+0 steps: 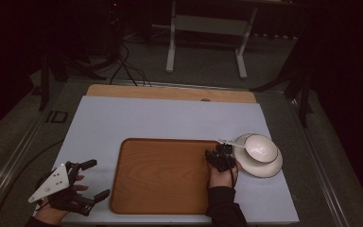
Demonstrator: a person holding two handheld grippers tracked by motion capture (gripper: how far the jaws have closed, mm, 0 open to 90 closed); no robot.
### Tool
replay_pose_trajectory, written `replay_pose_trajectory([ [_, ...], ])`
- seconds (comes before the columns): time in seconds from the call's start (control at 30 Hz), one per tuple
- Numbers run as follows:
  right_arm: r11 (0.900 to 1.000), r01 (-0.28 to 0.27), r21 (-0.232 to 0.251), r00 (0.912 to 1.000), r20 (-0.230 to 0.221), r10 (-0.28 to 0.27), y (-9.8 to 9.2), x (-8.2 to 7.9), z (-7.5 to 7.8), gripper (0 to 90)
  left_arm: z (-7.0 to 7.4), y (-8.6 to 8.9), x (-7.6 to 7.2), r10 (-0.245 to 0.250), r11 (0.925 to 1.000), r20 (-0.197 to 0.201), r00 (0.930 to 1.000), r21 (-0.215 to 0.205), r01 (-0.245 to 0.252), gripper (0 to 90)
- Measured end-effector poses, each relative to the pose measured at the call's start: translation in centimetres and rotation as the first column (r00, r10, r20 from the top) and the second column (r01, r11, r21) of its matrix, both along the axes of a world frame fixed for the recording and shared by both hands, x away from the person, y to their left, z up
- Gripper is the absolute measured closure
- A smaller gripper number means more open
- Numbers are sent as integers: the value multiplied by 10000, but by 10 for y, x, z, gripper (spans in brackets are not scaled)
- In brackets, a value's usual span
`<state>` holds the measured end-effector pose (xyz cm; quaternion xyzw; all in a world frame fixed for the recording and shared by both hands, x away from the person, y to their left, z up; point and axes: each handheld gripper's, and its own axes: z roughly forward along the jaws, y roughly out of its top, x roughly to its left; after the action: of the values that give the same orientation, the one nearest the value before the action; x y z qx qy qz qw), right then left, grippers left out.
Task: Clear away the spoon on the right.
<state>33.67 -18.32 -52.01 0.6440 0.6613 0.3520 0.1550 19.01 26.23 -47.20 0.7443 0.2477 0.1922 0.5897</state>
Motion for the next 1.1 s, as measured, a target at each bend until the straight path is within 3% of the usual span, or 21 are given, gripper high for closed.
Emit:
replay_pose_trajectory([
  [0.2,9993,-229,283,9997,-74,232,-2,-3,9,597,0,0,0,6,10000,12,10000,4,-6,0],
  [0.33,9987,-497,85,9987,-56,498,0,-6,14,567,0,0,0,7,10000,1,10000,15,-7,0],
  [0.63,9923,-1236,50,9923,-110,1236,-2,-7,28,309,0,-1,0,19,10000,-23,10000,8,-19,0],
  [0.83,9868,-1606,186,9866,304,1600,-8,-9,40,195,-1,0,0,13,10000,-35,10000,9,-13,0],
  [0.97,9832,-1826,-48,9813,603,1825,-10,-11,46,178,-1,-1,1,20,10000,-87,10000,8,-20,0],
  [1.1,9767,-2143,42,9743,718,2135,-12,-14,52,174,-1,-1,1,-15,10000,-104,9999,21,15,0],
])
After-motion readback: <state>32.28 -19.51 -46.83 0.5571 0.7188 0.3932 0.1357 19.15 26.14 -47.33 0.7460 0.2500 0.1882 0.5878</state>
